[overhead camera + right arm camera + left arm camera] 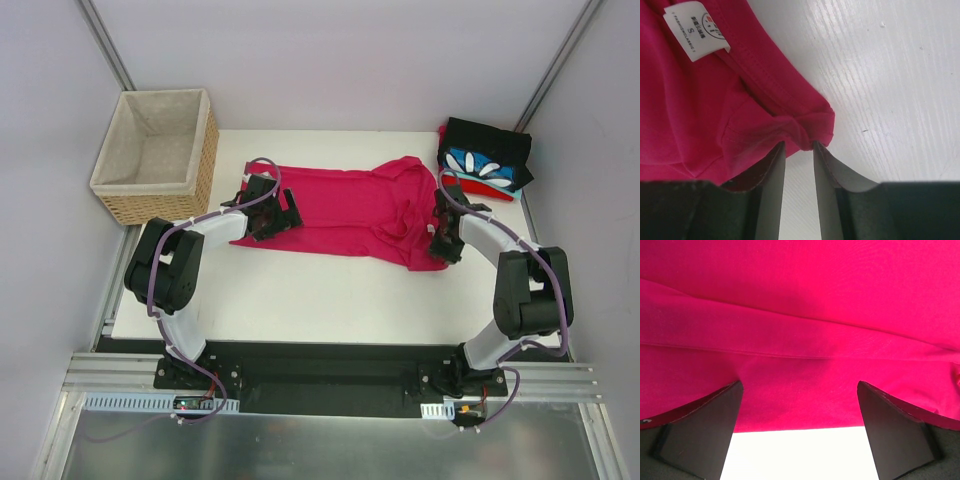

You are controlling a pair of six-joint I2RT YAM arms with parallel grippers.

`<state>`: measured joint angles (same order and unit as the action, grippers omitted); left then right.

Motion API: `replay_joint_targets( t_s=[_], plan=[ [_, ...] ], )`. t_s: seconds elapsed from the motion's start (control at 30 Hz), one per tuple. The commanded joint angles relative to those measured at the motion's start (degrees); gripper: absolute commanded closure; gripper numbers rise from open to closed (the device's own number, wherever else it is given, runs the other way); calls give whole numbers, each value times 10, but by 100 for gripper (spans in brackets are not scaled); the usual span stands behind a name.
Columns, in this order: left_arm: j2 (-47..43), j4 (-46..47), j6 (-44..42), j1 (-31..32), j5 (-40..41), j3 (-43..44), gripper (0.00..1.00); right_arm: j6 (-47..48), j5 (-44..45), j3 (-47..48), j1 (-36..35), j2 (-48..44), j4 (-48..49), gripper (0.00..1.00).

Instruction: Fold and stack the t-shirts

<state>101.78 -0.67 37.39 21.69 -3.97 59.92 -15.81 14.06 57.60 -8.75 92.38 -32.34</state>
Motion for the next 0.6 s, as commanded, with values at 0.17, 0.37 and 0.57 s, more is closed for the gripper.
replay_joint_targets(
  t_s=[0.17, 0.37, 0.57],
  plan=[
    [-13, 0, -14, -1, 12, 2, 2, -8, 23, -18, 4, -74, -35, 60],
    [-9, 0, -14, -1, 12, 2, 2, -9, 34, -36, 3, -84, -37, 60],
    [-13, -1, -15, -1, 17, -2, 2, -14, 35, -44, 4, -56, -18, 60]
  ],
)
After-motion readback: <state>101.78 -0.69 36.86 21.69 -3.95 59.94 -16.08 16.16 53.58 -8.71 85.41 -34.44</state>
